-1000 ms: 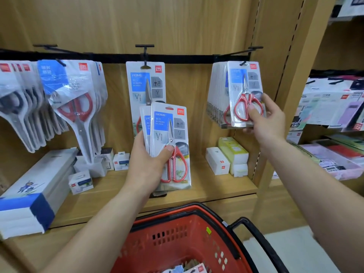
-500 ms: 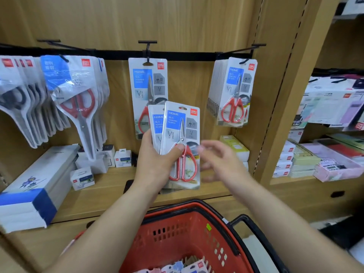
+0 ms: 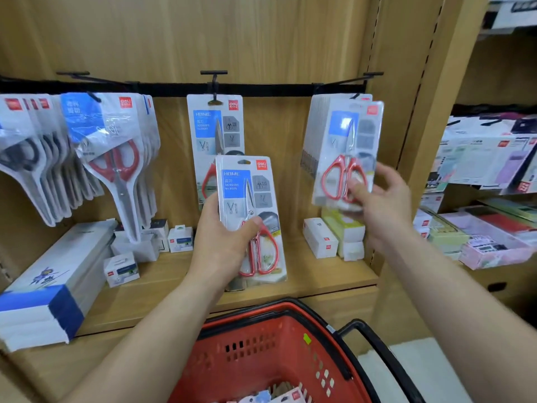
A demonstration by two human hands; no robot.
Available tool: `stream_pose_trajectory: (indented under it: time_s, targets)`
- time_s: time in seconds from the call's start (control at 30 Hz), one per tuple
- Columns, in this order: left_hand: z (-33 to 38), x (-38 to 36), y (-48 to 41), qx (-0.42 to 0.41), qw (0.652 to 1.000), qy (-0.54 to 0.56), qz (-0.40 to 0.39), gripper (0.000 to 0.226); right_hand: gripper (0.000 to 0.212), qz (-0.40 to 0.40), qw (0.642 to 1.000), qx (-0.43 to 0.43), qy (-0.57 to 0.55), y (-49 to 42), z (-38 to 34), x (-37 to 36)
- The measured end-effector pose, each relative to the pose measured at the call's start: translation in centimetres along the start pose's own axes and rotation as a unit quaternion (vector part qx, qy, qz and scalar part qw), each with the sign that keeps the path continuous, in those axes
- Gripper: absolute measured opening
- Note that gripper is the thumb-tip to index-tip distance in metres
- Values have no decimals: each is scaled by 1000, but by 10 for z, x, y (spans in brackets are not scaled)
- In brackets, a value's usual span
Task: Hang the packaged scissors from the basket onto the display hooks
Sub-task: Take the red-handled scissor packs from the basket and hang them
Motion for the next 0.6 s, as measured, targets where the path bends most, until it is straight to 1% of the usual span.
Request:
stream_pose_trajectory:
  time_s: [0.07, 0.13, 0.2, 0.3, 0.47, 0.6]
  targets:
    - [1, -3, -2, -1, 1000, -1, -1, 48, 38, 15, 999, 31, 21, -25, -16, 1]
    - [1, -4, -4, 1, 1000, 0, 3, 48, 42, 9, 998, 40, 45, -43, -23, -1]
    - [1, -5, -6, 1, 1000, -2, 5, 48, 50, -3, 997, 49, 65, -51, -24, -2]
    - [-1, -5, -10, -7, 1000, -11, 8, 50, 65, 3, 994, 81, 76, -55, -21, 2]
    - [-6, -5, -12, -4, 1000, -16, 8, 47, 59, -18, 988, 107, 107, -60, -6, 1]
    - [-9, -9, -15, -2, 1000, -21, 8, 49, 58, -16, 974, 140, 180, -81, 2, -8]
Point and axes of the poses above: each hand's wrist, its own y-axis away from the middle knuckle, its own x-axis out of the back of the hand, z = x × y, the point moved 7 cm from there along -y, towards the middle knuckle, and after that the axes turned 8 degrees about z, right-handed, at the moved point
